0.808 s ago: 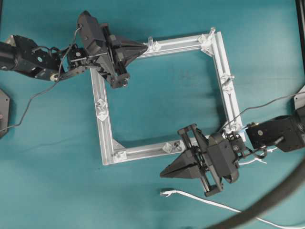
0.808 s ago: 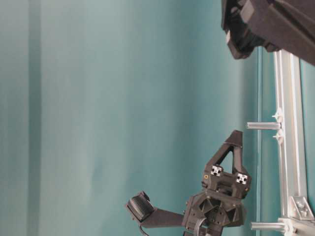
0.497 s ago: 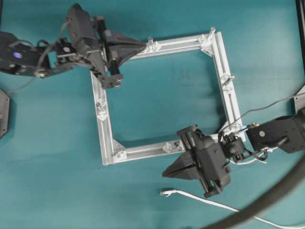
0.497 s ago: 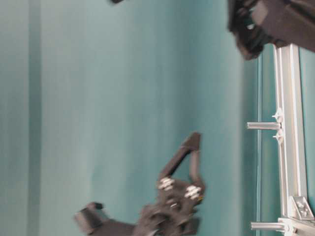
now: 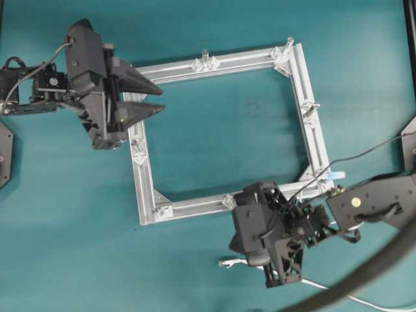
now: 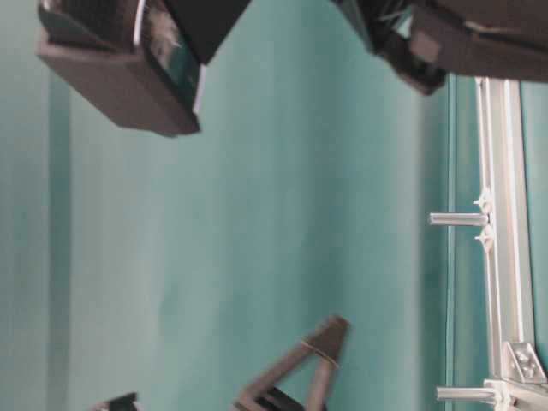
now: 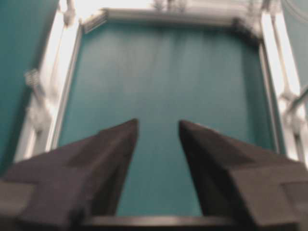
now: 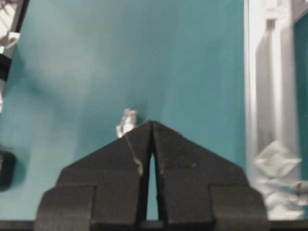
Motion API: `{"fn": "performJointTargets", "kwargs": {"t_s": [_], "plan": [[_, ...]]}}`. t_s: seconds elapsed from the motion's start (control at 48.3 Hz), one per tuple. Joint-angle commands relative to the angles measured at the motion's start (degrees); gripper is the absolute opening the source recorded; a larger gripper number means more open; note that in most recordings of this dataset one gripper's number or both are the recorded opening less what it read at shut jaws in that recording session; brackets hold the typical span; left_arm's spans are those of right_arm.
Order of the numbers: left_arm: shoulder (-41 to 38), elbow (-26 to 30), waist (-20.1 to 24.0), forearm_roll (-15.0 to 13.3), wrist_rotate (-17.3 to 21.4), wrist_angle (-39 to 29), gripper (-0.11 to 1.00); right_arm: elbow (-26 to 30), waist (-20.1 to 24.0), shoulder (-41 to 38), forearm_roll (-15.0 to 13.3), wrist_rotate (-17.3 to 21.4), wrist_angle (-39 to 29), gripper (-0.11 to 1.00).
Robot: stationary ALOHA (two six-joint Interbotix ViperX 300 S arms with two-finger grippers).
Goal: Move the cable alternately left and right between 8 pins so it hooks onto each one.
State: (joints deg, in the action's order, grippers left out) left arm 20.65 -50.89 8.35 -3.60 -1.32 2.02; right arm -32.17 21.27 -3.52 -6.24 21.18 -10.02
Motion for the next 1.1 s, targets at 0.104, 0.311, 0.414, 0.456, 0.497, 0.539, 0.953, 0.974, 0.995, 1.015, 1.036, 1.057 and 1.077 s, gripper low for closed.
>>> {"fn": "performJointTargets", "kwargs": {"t_s": [0.104,0.311,0.414,0.456,0.497,0.539,0.953,0.974,0.995,1.015,1.036,1.057,1.077], "plan": [[3.4,-1.8,-1.1,-0.1,-1.1,-1.9,0.73,2.2,2.1,-1.6,0.0,4.7,-1.0,0.0],[10.2,-6.2,-2.5,0.0,-1.1,-1.9,0.79,5.4,3.9,-5.4,0.0,7.5,-4.9,0.33],[14.2,-8.4,-2.6,0.0,-1.1,-2.5,0.79,8.2,4.5,-8.0,-0.1,7.5,-6.4,0.63],[15.6,-9.1,-2.8,0.0,-1.1,-2.6,0.79,9.0,4.5,-9.0,-0.2,7.5,-6.7,0.68],[17.1,-10.0,-2.8,-0.1,-1.1,-2.9,0.79,9.5,4.5,-9.6,-0.3,7.5,-6.9,0.65],[18.5,-10.6,-2.8,0.0,-1.2,-3.2,0.79,9.8,4.5,-10.0,-0.4,7.6,-6.9,0.62],[27.0,-15.2,-3.2,-0.1,-5.0,-6.2,0.79,10.0,3.7,-12.9,-0.9,7.7,-7.6,0.59],[27.2,-15.3,-3.3,0.0,-5.0,-6.2,0.79,10.0,3.7,-13.0,-0.9,7.7,-7.6,0.59],[27.5,-15.4,-3.3,0.0,-5.0,-6.2,0.79,10.0,3.7,-13.1,-1.1,7.7,-7.6,0.58],[27.7,-15.5,-3.4,0.0,-5.0,-6.2,0.79,10.0,3.6,-13.1,-1.1,7.7,-7.6,0.58],[27.9,-15.6,-3.5,0.0,-5.0,-6.2,0.79,10.0,3.6,-13.2,-1.2,7.7,-7.6,0.58],[28.1,-15.6,-3.5,0.0,-5.0,-6.2,0.79,10.0,3.6,-13.3,-1.4,7.7,-7.5,0.57],[28.3,-15.6,-3.5,0.0,-5.0,-6.2,0.79,10.0,3.6,-13.3,-1.5,7.7,-7.5,0.56]]}}
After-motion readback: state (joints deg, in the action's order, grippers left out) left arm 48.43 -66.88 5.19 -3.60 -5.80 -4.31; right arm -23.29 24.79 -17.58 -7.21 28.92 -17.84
